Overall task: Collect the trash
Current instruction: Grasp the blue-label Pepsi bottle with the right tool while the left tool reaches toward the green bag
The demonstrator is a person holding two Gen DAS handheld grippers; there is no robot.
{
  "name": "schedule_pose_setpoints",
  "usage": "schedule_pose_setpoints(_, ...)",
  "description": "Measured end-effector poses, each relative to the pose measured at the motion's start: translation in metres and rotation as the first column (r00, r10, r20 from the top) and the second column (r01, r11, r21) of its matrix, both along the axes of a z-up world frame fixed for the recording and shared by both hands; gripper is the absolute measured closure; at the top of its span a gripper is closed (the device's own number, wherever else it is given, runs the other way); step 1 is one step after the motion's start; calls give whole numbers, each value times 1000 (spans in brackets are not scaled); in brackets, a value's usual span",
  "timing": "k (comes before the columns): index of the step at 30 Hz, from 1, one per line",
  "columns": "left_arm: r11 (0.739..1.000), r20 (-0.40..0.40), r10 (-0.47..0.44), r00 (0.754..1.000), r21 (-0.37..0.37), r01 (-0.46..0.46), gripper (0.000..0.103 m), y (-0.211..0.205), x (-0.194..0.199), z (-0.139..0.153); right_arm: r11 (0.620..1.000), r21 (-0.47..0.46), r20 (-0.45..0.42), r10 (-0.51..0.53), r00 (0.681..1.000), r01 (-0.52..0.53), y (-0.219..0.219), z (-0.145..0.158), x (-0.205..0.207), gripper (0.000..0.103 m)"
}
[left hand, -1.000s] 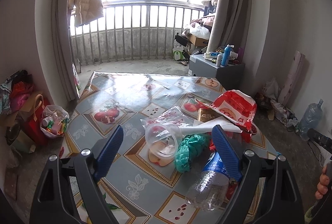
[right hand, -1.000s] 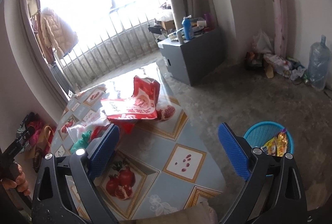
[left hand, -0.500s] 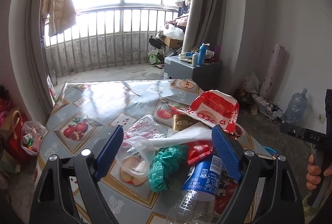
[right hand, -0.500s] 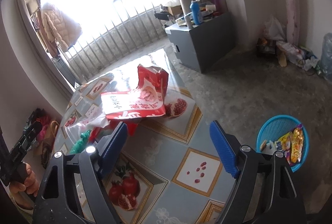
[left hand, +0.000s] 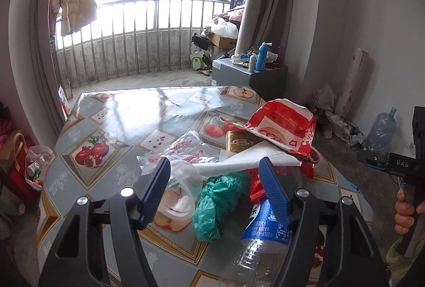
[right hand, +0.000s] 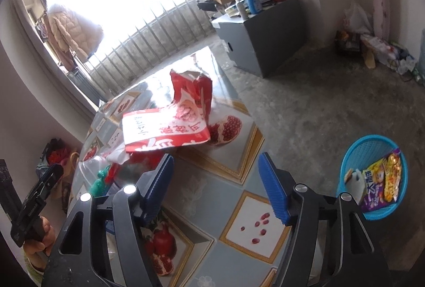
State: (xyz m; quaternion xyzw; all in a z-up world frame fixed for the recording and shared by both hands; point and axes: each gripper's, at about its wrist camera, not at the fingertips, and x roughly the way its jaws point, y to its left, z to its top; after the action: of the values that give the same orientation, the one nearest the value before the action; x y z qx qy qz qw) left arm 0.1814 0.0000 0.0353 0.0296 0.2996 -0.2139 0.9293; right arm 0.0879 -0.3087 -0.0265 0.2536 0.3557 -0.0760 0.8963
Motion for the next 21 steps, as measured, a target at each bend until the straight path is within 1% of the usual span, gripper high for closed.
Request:
schedule_pose_setpoints(4,1000,-47,23,999,-1,-23,44,17,-16,-11,996,58,-25,77,997,-75,21,-9,-4,44)
schedule_pose_setpoints(6,999,-91,37,995,-5,-38,51,26,-24,-22,992,75,-40,108,993,-105,31,-13,-6,46)
schedule_pose_setpoints(7,999,-129,48,991,-7,-49,53,30,-26,-31,989,89,-45,125,991,-121,37,-14,-6,46)
schedule_pose_setpoints(8,998,-170,61,984,-2,-63,60,32,-26,-40,986,100,-50,137,989,-132,40,-14,-7,48)
schedule_pose_setpoints(10,997,-232,79,969,4,-80,69,31,-28,-57,981,122,-55,159,986,-152,47,-14,-6,48)
schedule_pose_setpoints(12,996,-289,85,953,-9,-91,76,32,-29,-74,979,131,-53,166,985,-158,51,-11,-7,48)
schedule_pose_setpoints(14,996,-323,57,945,-42,-74,79,26,-34,-80,978,132,-50,169,984,-161,54,-7,-8,48)
schedule_pose_setpoints(18,994,-329,-55,943,-103,22,79,7,-56,-78,976,145,-50,171,984,-163,57,-2,-9,48)
schedule_pose_setpoints(21,984,-355,-128,926,-164,73,79,-7,-65,-80,972,164,-65,183,981,-170,64,-7,-2,46)
